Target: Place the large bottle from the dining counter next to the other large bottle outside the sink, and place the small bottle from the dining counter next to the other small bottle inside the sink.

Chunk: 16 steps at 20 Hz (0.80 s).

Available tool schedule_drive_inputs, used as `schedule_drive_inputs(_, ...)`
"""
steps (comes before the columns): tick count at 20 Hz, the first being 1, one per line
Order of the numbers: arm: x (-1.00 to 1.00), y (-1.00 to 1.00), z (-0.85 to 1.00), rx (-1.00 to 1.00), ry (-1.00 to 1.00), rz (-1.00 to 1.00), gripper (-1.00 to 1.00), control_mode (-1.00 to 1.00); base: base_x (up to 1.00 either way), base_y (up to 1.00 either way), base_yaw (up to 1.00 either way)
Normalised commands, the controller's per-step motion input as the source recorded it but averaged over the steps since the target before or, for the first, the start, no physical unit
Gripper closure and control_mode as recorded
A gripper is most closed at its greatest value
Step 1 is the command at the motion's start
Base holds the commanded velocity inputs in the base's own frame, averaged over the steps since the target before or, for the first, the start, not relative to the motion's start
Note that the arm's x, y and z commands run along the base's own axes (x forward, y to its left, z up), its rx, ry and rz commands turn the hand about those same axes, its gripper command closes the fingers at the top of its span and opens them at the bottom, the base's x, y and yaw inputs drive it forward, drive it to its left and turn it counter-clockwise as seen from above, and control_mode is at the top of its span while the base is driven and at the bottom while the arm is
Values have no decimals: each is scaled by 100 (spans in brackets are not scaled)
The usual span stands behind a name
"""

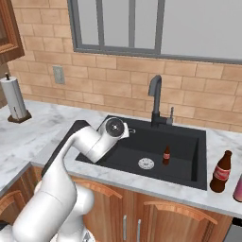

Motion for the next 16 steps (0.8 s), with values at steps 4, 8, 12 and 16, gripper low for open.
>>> schedule_drive_inputs(4,26,0,-36,-4,1,11,100,-100,0,0,0)
schedule_drive_inputs(8,14,0,-22,-1,0,10,100,-100,0,0,0)
schedule_drive_inputs(12,14,0,-14,0,0,9,100,-100,0,0,0)
schedule_drive_inputs(16,22,0,-11,0,0,7,100,-100,0,0,0)
